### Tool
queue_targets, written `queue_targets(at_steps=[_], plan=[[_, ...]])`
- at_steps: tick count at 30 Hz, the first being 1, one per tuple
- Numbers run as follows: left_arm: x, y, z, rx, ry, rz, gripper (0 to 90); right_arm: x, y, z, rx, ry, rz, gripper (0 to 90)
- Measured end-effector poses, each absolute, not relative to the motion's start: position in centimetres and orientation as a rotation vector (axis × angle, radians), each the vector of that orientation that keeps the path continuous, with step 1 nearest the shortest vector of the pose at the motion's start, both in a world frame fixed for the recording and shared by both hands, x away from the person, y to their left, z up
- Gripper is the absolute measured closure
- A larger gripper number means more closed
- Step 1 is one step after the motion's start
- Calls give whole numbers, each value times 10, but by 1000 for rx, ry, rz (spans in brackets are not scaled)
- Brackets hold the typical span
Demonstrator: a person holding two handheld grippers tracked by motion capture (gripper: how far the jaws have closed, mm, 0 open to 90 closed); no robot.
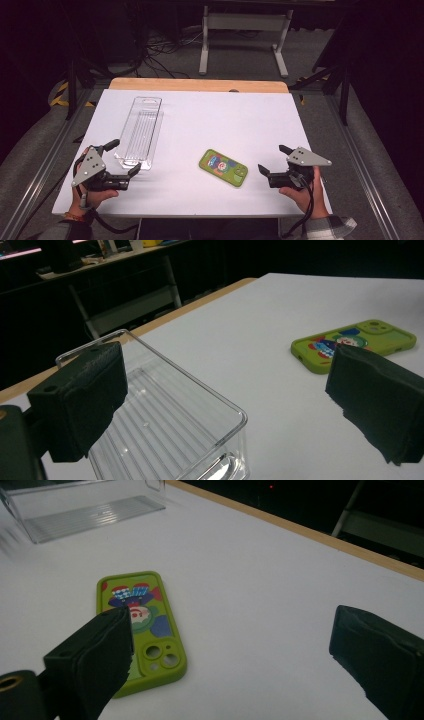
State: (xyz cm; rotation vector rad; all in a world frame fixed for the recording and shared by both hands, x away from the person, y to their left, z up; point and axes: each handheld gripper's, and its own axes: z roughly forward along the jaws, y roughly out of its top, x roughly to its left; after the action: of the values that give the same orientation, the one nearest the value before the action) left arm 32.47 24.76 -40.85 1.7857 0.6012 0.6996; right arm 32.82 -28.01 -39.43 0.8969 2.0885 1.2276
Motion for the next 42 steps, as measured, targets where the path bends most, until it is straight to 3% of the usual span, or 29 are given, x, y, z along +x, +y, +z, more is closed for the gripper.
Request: queue_targets(at_steps=[19,42], plan=[[316,229,-425,1916,566,720,41,366,-229,-389,845,2416,965,79],[315,226,-434,1973,554,692,45,388,-173,-419,873,2791,555,75]])
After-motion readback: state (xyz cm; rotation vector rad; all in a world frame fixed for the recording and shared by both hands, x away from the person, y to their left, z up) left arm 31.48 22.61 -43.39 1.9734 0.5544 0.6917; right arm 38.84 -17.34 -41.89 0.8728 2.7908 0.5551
